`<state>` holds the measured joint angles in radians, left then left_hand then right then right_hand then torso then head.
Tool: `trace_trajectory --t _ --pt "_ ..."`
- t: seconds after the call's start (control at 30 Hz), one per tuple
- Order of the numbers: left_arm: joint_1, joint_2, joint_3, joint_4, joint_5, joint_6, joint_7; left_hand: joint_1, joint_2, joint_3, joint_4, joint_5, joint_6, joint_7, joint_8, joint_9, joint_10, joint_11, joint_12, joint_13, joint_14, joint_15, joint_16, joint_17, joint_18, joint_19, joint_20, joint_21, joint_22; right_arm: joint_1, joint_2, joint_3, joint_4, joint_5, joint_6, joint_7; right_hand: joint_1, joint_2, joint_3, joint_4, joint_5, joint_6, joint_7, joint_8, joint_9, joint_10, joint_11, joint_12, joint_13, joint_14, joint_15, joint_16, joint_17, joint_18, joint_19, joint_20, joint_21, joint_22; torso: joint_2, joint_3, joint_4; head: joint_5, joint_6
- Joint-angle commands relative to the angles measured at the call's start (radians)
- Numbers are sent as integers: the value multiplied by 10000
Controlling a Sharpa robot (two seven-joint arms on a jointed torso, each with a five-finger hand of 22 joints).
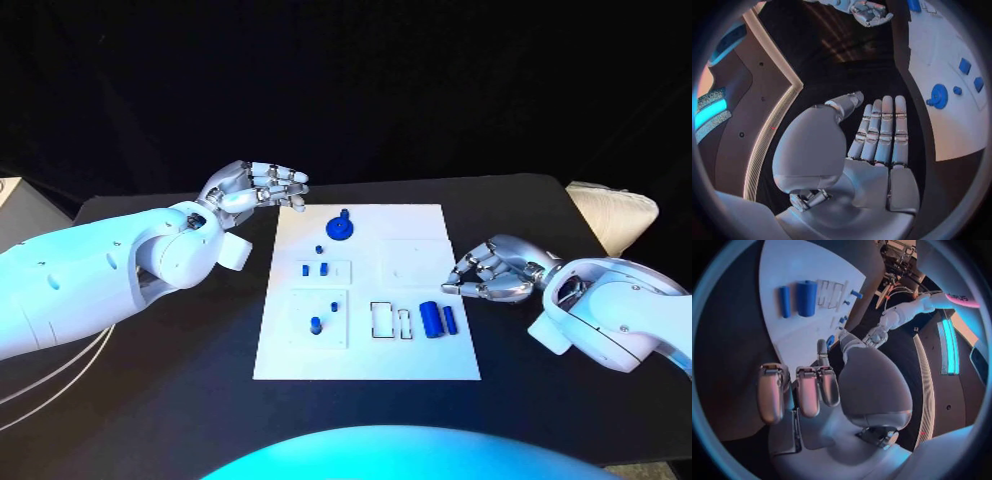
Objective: Assemble the parts on the task board
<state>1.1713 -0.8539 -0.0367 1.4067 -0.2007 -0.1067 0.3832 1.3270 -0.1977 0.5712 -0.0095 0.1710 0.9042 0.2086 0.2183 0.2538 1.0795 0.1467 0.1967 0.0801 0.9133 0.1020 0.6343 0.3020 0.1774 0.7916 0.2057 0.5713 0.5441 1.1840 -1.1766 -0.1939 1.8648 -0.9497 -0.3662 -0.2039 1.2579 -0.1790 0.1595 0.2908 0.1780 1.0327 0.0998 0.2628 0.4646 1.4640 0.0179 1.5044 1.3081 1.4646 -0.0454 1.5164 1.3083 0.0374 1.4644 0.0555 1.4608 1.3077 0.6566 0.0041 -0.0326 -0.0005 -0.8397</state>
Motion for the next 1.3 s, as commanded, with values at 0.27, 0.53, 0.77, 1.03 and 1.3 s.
trace_trajectory --t 0.27,0.53,0.77,1.03,1.3 --pt "-14 -36 5 103 85 96 106 41 27 -67 4 -6 -7 39 14 -9 8 49 -38 -10 35 15 -63 8 11 56 23 -50 -9 -472 45 -65 226 -2101 222 -1795 -300 93 -436 12 174 12 -82 136 49 566 -34 149 1855 822 -91 135 1376 -208 874 -68 264 2378 7 -8 25 -160 -18" --pt "-21 -69 4 123 86 96 105 28 25 -83 20 -10 -2 33 21 -15 16 46 -39 -10 40 15 -76 21 11 66 27 -77 -23 -595 288 -75 263 -2475 30 -2101 -344 113 -613 14 234 32 -98 181 66 581 -47 160 1888 831 -99 158 1437 -228 898 -74 367 2413 16 -8 35 -180 -38" --pt "-23 -89 4 133 88 101 99 28 25 -83 20 -10 -2 33 21 -15 16 46 -39 -10 40 15 -76 21 11 66 27 -77 -23 -744 537 -77 190 -2586 5 -2239 -364 140 -699 17 266 46 -107 208 76 590 -54 166 1905 835 -104 168 1465 -235 906 -78 405 2425 14 -11 34 -165 -76" --pt "-23 -106 3 136 91 110 89 20 24 -91 30 -9 -1 32 23 -19 18 45 -42 -11 41 15 -83 27 12 71 29 -92 -31 -869 821 -77 -9 -2807 57 -2351 -387 169 -758 19 296 56 -114 229 83 592 -60 167 1911 837 -108 174 1479 -242 913 -80 437 2436 13 -8 33 -145 -97" --pt "-23 -120 3 139 95 130 71 15 25 -94 35 -9 -1 32 24 -21 18 46 -43 -11 42 16 -85 30 12 73 30 -98 -34 -992 1218 -75 -193 -3088 40 -2505 -504 219 -979 28 316 58 -126 277 99 591 -69 159 1920 838 -116 181 1498 -246 918 -87 460 2447 17 -3 29 -120 -107"
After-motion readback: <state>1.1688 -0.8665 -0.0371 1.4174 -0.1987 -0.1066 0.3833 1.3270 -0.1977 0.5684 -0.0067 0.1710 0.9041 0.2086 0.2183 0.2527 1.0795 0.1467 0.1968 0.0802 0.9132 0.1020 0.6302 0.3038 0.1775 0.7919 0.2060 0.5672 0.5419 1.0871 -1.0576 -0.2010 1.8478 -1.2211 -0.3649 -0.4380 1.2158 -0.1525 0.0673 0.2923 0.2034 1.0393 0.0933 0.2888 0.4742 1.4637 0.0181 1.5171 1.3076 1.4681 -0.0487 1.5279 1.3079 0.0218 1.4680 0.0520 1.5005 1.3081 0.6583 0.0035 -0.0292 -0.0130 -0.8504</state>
